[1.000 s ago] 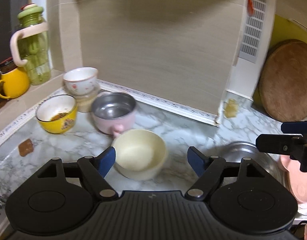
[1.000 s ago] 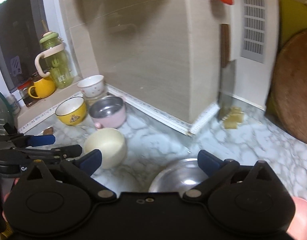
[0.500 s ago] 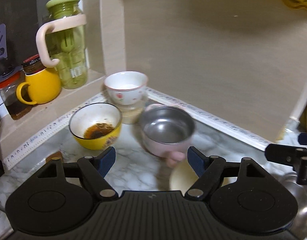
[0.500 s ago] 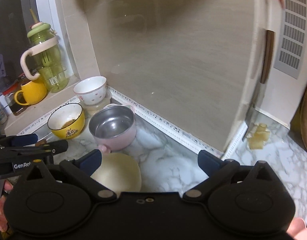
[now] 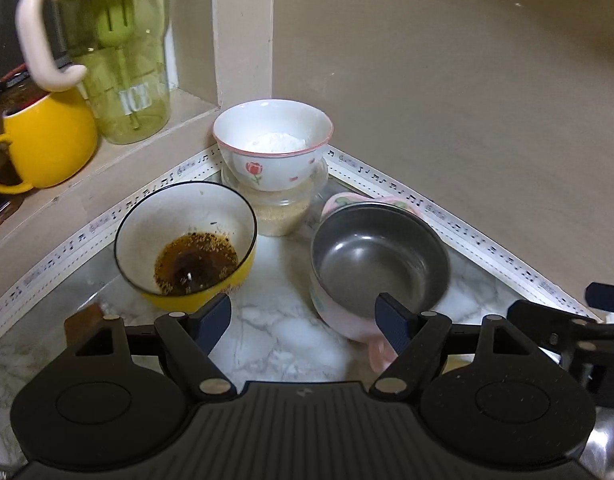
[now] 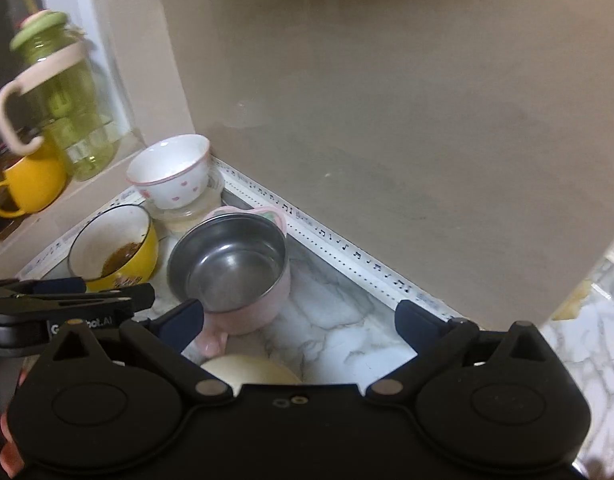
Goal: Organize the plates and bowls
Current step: 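Move both grippers toward the pink-handled steel pot by the wall, then close both grippers on the rim of the pink-handled steel pot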
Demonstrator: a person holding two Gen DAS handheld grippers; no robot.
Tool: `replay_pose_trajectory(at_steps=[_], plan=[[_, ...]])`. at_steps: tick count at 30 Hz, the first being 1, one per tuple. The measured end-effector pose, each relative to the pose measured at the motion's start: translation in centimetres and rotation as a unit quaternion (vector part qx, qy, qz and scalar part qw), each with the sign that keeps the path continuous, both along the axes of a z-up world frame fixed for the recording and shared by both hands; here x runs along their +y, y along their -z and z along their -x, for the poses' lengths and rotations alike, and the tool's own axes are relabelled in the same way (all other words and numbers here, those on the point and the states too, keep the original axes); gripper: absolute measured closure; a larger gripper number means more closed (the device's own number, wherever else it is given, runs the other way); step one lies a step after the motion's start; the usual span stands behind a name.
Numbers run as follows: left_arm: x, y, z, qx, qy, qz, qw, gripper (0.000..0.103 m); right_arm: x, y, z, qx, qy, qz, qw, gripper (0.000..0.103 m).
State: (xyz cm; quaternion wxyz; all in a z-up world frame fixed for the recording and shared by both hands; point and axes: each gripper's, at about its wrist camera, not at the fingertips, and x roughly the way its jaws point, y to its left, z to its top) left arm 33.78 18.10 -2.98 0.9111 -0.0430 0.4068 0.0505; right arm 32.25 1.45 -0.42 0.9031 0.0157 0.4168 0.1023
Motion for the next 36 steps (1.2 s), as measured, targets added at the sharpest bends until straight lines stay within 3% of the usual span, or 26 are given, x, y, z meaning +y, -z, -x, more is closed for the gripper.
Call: replay_pose_trajectory(at_steps=[9, 18, 20, 24, 28, 36], plan=[[-0.2, 1.1, -4.2, 0.008, 0.005, -0.013, 0.9999, 0.024, 0.6, 2.9, -5.2, 0.047, 0.023, 0.000, 0.999, 0.023], [-0.7, 2.3, -6.4, 0.015, 0.012, -0.016, 0.9997, 0.025, 1.8, 4.7, -7.1, 0.065, 0.005, 0.002, 0.998, 0.042], [-0.8, 2.5, -6.9, 0.018, 0.013, -0.017, 0.9996, 0.038, 2.1, 5.0, -7.5, 0.067, 0.003, 0.003, 0.998, 0.048], [-1.1, 2.9, -7.7, 0.023, 0.017, -0.019, 0.9994, 0.045, 2.4, 5.5, -7.8, 0.074, 0.000, -0.001, 0.997, 0.058], [-1.5, 3.4, -8.2, 0.029, 0.023, -0.025, 0.9990, 0.067, 2.8, 5.9, -7.9, 0.078, -0.003, -0.005, 0.997, 0.065], [-1.9, 3.9, -8.7, 0.035, 0.017, -0.031, 0.9988, 0.082, 3.5, 6.4, -8.3, 0.081, -0.009, -0.009, 0.997, 0.085]])
